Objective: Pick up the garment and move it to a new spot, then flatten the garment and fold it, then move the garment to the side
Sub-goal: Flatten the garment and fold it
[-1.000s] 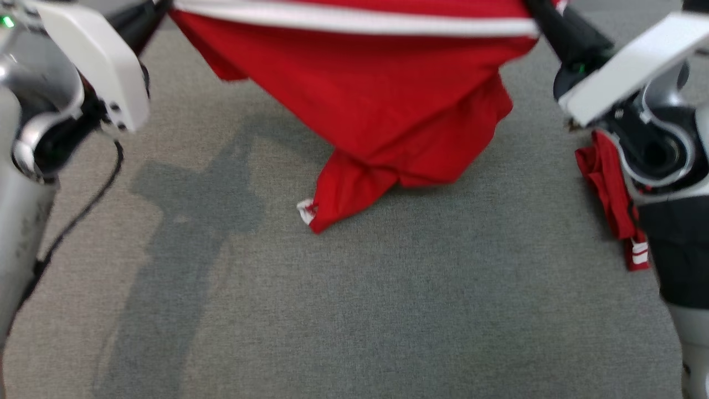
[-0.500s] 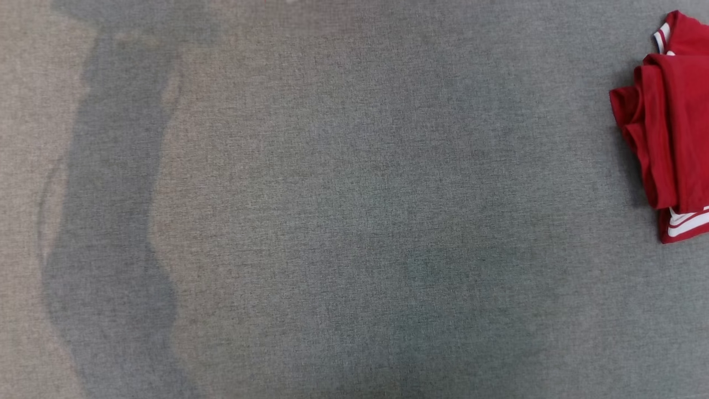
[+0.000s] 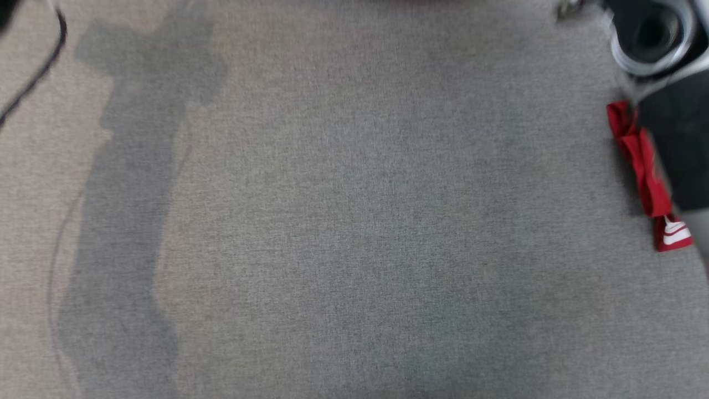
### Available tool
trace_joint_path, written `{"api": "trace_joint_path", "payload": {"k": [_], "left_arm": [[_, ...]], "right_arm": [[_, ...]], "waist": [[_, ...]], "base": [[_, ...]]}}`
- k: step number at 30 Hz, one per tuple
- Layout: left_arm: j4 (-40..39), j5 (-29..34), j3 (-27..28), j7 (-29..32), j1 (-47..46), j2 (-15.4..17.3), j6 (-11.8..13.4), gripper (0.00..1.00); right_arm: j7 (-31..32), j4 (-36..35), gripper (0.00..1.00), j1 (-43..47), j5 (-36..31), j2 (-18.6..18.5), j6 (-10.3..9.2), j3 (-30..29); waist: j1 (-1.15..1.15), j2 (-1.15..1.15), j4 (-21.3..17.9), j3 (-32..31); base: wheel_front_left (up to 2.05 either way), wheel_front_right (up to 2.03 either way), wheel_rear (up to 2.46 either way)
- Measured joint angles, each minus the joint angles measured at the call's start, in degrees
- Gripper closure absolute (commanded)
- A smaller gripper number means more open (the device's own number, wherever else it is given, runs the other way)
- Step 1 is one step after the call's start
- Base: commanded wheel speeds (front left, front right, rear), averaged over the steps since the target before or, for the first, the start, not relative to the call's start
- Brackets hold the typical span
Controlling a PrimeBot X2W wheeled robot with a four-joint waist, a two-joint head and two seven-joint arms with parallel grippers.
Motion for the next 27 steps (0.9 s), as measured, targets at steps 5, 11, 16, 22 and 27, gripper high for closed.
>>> {"api": "trace_joint_path", "payload": {"k": [5,11,16,22,27], "left_arm": [[-4.34,-5.0,-5.95,3.46,10.46,5.27,-0.01,1.0],[-13.19,-11.89,-11.23,8.17,21.95,11.85,-0.01,1.0],[-21.58,-17.02,-13.11,12.26,30.38,17.57,-0.01,1.0],[-39.2,-22.24,-15.0,16.05,41.42,26.41,5.35,1.0],[-50.37,-25.16,-15.55,15.85,47.91,32.0,10.45,1.0]], "right_arm": [[5.31,-2.2,1.0,10.56,4.53,-2.07,0.0,5.87],[11.63,-6.3,1.0,21.11,9.58,-5.7,0.0,10.67],[13.9,-11.51,1.0,29.28,12.7,-8.78,0.01,12.56],[15.38,-20.78,1.0,41.95,14.89,-14.64,0.01,14.25],[15.64,-26.13,1.0,50.13,15.33,-18.27,0.01,14.81]], "waist": [[0.0,0.0,-0.13,-3.99],[0.0,0.0,-0.84,-10.41],[0.0,0.0,-1.67,-16.15],[0.0,0.0,-2.66,-22.84],[0.0,0.0,-3.04,-25.42]], "base": [[0.0,0.0,0.0],[0.0,0.0,0.0],[0.0,0.0,0.0],[0.0,0.0,0.0],[0.0,0.0,0.0]]}}
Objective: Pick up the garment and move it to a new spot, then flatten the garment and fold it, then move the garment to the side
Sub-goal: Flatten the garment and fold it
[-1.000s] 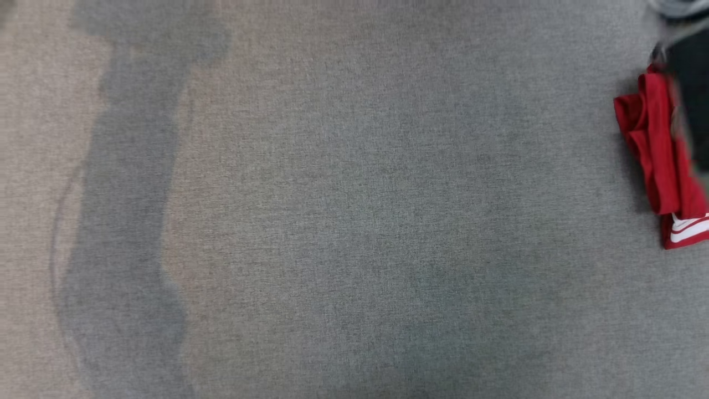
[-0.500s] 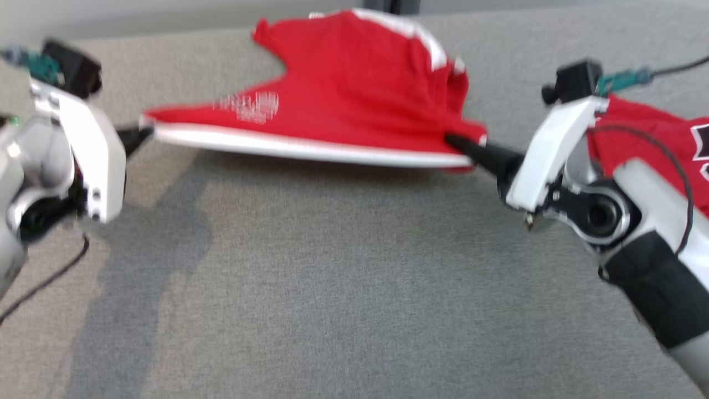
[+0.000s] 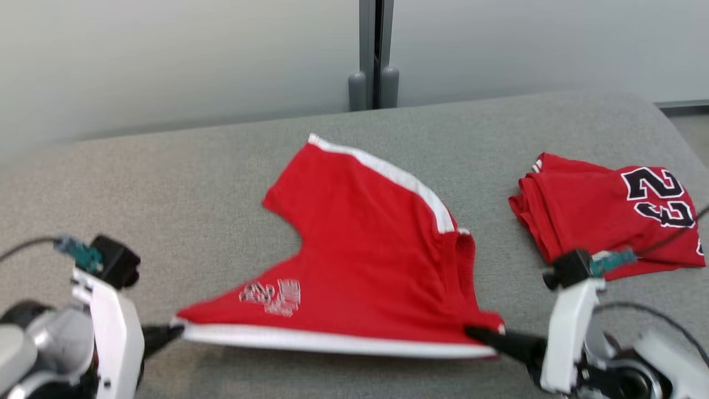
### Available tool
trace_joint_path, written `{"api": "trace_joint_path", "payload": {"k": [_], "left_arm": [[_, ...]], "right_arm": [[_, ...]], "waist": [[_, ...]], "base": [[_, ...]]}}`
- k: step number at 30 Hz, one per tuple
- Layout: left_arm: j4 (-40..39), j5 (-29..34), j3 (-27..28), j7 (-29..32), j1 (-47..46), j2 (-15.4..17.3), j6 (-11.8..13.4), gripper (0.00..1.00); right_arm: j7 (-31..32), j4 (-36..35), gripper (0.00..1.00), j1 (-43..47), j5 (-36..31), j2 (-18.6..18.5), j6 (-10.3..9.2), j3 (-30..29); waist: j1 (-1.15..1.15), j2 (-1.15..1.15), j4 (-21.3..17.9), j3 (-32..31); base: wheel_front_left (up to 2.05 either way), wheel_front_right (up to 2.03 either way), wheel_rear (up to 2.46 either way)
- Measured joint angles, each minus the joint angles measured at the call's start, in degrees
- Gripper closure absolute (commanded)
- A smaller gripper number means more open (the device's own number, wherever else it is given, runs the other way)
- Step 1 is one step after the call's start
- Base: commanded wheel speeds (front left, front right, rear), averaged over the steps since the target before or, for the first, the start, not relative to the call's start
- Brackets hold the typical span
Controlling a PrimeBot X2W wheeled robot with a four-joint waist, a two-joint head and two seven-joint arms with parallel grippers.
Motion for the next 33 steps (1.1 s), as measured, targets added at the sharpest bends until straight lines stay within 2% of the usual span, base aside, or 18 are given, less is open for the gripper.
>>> {"api": "trace_joint_path", "payload": {"k": [5,8,12,15,19,22,33], "left_arm": [[-10.59,-1.54,-0.18,-1.9,4.82,5.59,5.2,1.0],[-13.96,-1.7,-0.02,-2.37,5.79,7.38,7.11,1.0],[-15.73,-1.85,0.89,-2.41,5.6,8.2,8.33,1.0],[-15.58,-1.83,1.59,-2.53,4.86,8.01,8.71,1.0],[-13.34,-2.26,3.28,-1.33,1.64,7.2,8.12,1.0],[-10.63,-1.86,4.58,1.03,-2.52,6.12,6.61,1.0],[3.97,1.72,7.0,11.71,-20.26,-1.11,-0.63,1.0]], "right_arm": [[-0.78,-7.15,1.0,8.2,-0.35,-3.96,0.0,-1.81],[-1.15,-10.24,1.0,10.78,-1.18,-5.26,0.0,-4.05],[-0.51,-12.06,1.0,11.39,-2.53,-4.85,0.0,-6.92],[-0.35,-11.74,1.0,11.27,-4.24,-2.43,-0.01,-9.5],[-1.12,-11.39,1.0,9.92,-6.6,2.7,-0.01,-12.59],[-0.51,-10.15,1.0,8.68,-9.35,5.83,-0.01,-14.54],[1.18,-11.71,1.0,4.63,-16.83,17.02,-0.01,-22.88]], "waist": [[0.0,0.0,-0.18,-1.05],[0.0,0.0,-0.34,-0.9],[0.0,0.0,-1.0,-0.17],[0.0,0.0,-1.78,0.78],[0.0,0.0,-2.77,2.73],[0.0,0.0,-3.65,4.7],[0.0,0.0,-7.39,14.12]], "base": [[0.0,0.0,0.0],[0.0,0.0,0.0],[0.0,0.0,0.0],[0.0,0.0,0.0],[0.0,0.0,0.0],[0.0,0.0,0.0],[0.0,0.0,0.0]]}}
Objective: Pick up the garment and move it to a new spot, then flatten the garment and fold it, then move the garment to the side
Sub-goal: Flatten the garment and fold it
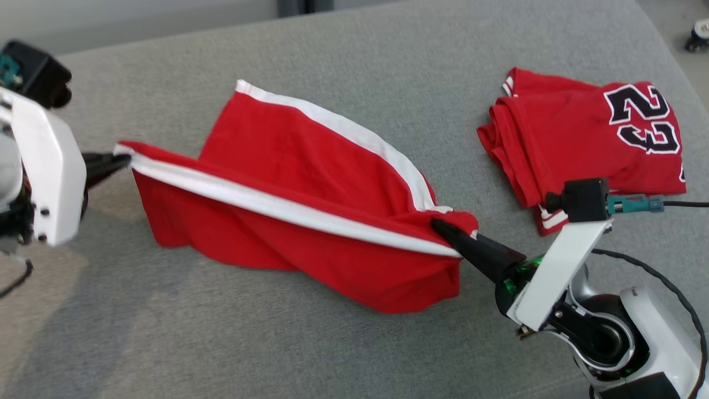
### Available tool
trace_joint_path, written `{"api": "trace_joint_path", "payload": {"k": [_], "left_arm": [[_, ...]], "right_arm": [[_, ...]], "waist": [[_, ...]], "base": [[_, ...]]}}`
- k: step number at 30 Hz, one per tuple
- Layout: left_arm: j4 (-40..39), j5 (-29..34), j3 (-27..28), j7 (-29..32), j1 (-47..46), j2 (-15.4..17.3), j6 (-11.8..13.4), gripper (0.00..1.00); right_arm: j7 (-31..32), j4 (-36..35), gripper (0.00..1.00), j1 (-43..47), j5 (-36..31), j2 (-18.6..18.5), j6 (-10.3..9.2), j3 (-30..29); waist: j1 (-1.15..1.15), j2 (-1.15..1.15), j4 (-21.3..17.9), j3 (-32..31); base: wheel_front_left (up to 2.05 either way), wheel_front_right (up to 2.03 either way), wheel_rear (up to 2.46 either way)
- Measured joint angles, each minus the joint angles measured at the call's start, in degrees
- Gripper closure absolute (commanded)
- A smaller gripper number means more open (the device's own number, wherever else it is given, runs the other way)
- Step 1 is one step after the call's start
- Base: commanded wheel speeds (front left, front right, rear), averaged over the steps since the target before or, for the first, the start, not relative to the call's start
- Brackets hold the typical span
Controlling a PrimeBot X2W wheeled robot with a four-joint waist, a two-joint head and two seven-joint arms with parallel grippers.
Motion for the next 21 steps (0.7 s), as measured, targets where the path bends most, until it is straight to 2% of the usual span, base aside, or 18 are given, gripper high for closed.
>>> {"api": "trace_joint_path", "payload": {"k": [8,21], "left_arm": [[11.02,4.43,-0.49,3.8,-9.94,-6.1,-3.57,1.0],[22.47,7.69,-0.93,6.16,-19.51,-11.62,-6.49,1.0]], "right_arm": [[0.58,-1.16,1.0,-0.96,-3.33,5.77,0.0,-5.2],[2.08,0.54,1.0,-4.47,-4.27,10.47,0.01,-6.59]], "waist": [[0.0,0.0,-3.36,6.28],[0.0,0.0,-8.22,12.71]], "base": [[0.0,0.0,0.0],[0.0,0.0,0.0]]}}
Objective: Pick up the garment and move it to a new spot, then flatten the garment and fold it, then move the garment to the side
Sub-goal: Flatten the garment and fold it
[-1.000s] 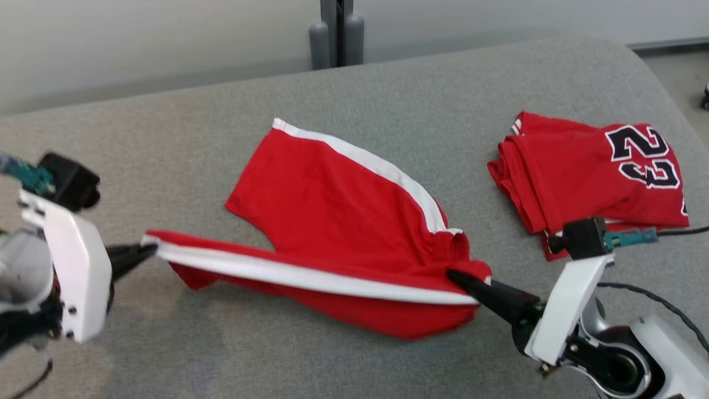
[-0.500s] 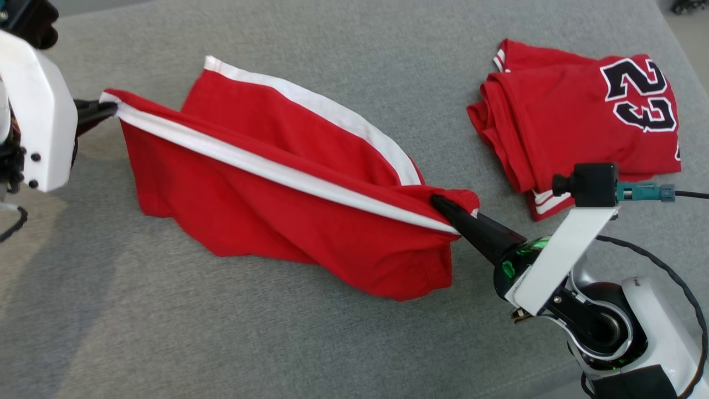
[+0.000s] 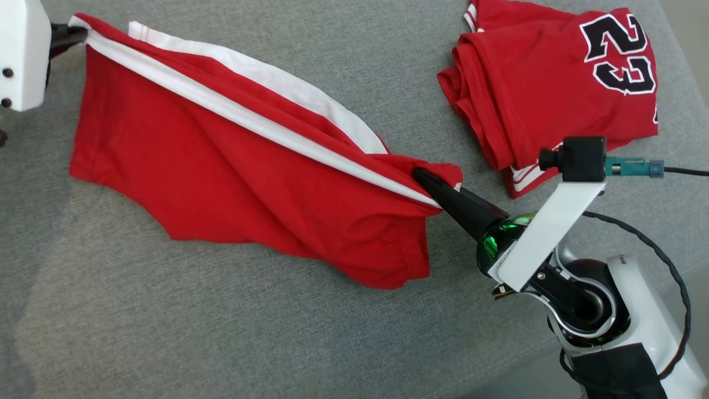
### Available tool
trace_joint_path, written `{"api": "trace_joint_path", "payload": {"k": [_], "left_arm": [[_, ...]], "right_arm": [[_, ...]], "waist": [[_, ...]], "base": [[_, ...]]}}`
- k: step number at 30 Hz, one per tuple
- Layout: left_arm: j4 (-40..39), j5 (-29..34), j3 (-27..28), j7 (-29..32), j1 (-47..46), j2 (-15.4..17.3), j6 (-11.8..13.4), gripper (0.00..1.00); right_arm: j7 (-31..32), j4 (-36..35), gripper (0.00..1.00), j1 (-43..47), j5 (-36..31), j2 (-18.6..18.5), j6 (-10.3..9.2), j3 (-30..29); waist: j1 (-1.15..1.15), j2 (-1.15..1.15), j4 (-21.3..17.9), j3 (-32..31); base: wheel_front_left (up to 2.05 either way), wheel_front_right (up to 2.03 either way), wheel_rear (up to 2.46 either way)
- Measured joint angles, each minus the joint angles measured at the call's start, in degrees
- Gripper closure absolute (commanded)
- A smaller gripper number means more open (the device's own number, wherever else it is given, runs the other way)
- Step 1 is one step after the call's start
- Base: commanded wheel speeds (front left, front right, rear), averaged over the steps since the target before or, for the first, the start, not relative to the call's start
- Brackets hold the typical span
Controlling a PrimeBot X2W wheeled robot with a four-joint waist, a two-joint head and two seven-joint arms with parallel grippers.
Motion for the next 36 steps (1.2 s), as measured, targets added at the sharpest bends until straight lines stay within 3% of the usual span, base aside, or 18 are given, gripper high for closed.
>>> {"api": "trace_joint_path", "payload": {"k": [4,7,9,10,11,12,13,25,36], "left_arm": [[2.7,0.46,0.01,-0.26,-1.5,-0.93,-0.75,1.0],[4.49,0.83,-0.43,-0.71,-1.54,-1.58,-1.23,1.0],[5.72,0.83,-0.6,-0.99,-1.53,-1.97,-1.42,1.0],[6.22,0.87,-0.7,-1.26,-1.53,-2.13,-1.57,1.0],[6.69,0.82,-0.78,-1.34,-1.53,-2.3,-1.74,0.87],[7.14,0.62,-0.78,-1.35,-1.48,-2.58,-1.82,0.51],[7.54,0.13,-0.75,-1.36,-1.35,-2.82,-1.85,0.0],[9.0,-2.76,-1.22,-3.74,1.44,-3.39,-2.91,0.0],[7.26,-5.86,-2.76,-1.05,5.34,0.55,-3.23,0.0]], "right_arm": [[-0.08,0.83,1.0,-1.22,0.32,0.47,0.0,0.51],[-0.05,1.56,0.73,-1.49,0.35,0.64,0.0,1.14],[-0.18,1.85,0.62,-1.93,0.48,0.7,0.0,1.38],[-0.29,2.0,0.3,-2.11,0.52,0.71,0.0,1.49],[-0.33,2.19,0.01,-2.24,0.52,0.74,0.0,1.63],[-0.33,2.47,0.0,-2.27,0.53,0.75,0.0,1.77],[-0.32,2.89,0.0,-2.27,0.53,0.76,0.0,1.92],[1.01,4.86,0.0,-0.12,-1.05,0.4,-0.01,-0.33],[1.32,-2.54,0.0,8.57,-3.39,-0.58,-0.01,-5.92]], "waist": [[0.0,0.0,-1.26,1.2],[0.0,0.0,-1.92,1.72],[0.0,0.0,-2.2,1.88],[0.0,0.0,-2.27,1.92],[0.0,0.0,-2.33,1.95],[0.0,0.0,-2.33,1.93],[0.0,0.0,-2.31,1.89],[0.0,0.0,-1.28,-2.42],[0.0,0.0,-2.47,-5.36]], "base": [[0.0,0.0,0.0],[0.0,0.0,0.0],[0.0,0.0,0.0],[0.0,0.0,0.0],[0.0,0.0,0.0],[0.0,0.0,0.0],[0.0,0.0,0.0],[0.0,0.0,0.0],[0.0,0.0,0.0]]}}
